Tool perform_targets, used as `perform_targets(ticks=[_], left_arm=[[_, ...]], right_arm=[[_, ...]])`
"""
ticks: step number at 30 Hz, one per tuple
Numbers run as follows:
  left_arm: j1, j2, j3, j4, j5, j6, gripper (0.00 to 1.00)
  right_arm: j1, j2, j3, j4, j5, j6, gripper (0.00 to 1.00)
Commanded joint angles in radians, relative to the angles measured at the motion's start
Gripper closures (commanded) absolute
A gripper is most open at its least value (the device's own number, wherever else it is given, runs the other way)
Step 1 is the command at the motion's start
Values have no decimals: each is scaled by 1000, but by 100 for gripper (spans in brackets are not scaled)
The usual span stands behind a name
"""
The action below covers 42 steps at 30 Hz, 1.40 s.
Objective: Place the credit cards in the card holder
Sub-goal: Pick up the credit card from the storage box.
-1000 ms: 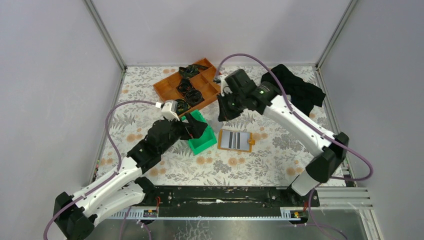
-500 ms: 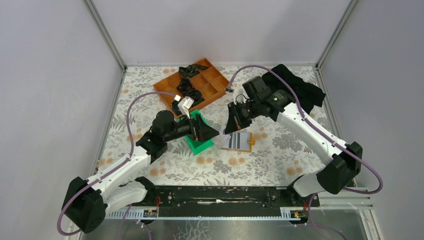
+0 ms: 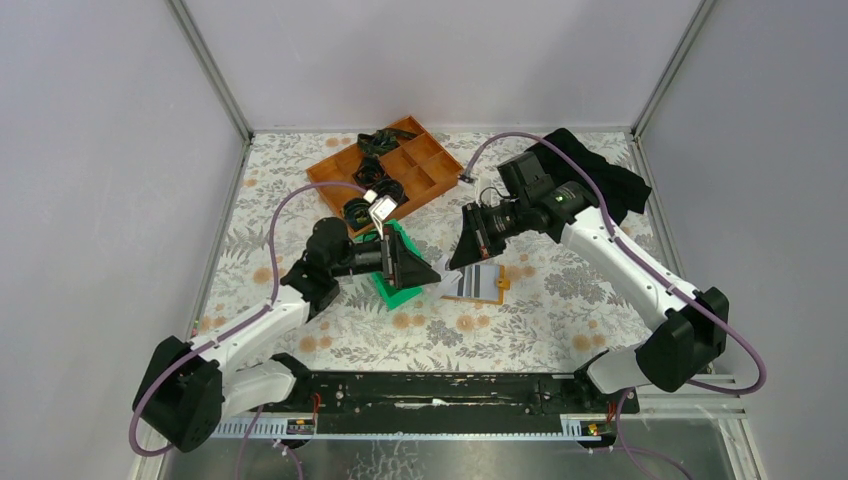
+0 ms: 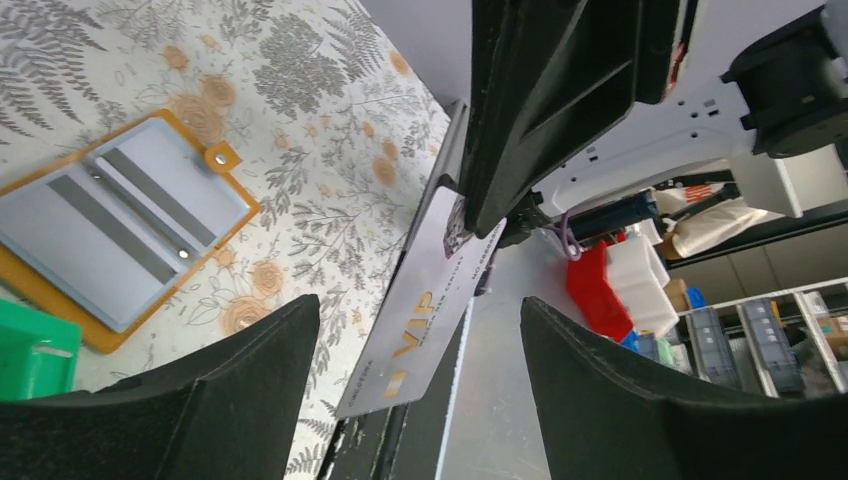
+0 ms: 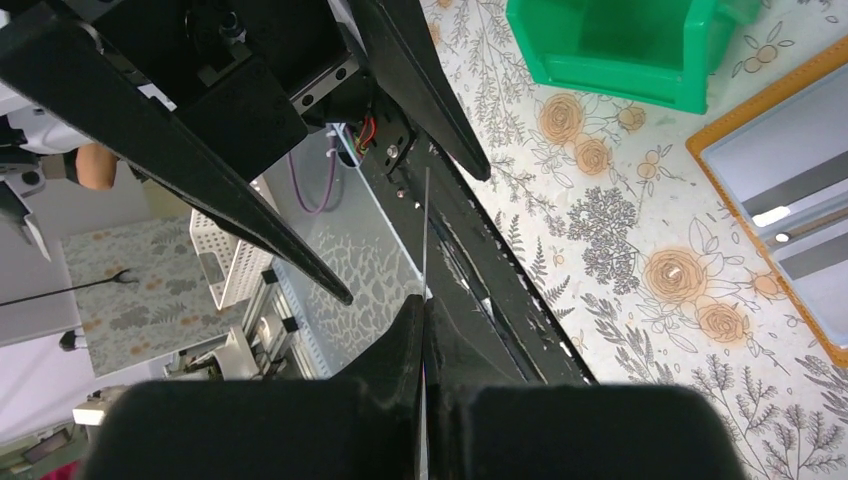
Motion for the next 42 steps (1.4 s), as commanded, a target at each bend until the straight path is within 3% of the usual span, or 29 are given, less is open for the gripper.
perform_targets(ticks=[1,4,13,22,25,29,32,42], left_arm=[[16,6,-18,128,91,-42,21],[20,25,-20,156,126,-55,29],[30,66,-45,250,185,-109,69],[31,87,-54,282,201,-125,100],[31,96,-63,296,198,-133,100],[31,94,-81,304,166,-138,100],[31,83,-103,306,114,-140,100],[28,64,-170,412,-219,-257,100]], right_arm=[[-9,-24,-13,52,-91,28,100],[-12,-19,-27,70,-101,38,100],[-27,-5,-59,116,-157,64,100],[-32,8,-56,127,-170,71,100],[-34,12,-45,130,-168,74,94],[-34,12,-41,130,-135,80,70],[-35,-1,-44,137,-91,87,58],[-41,-159,-156,261,260,196,51]])
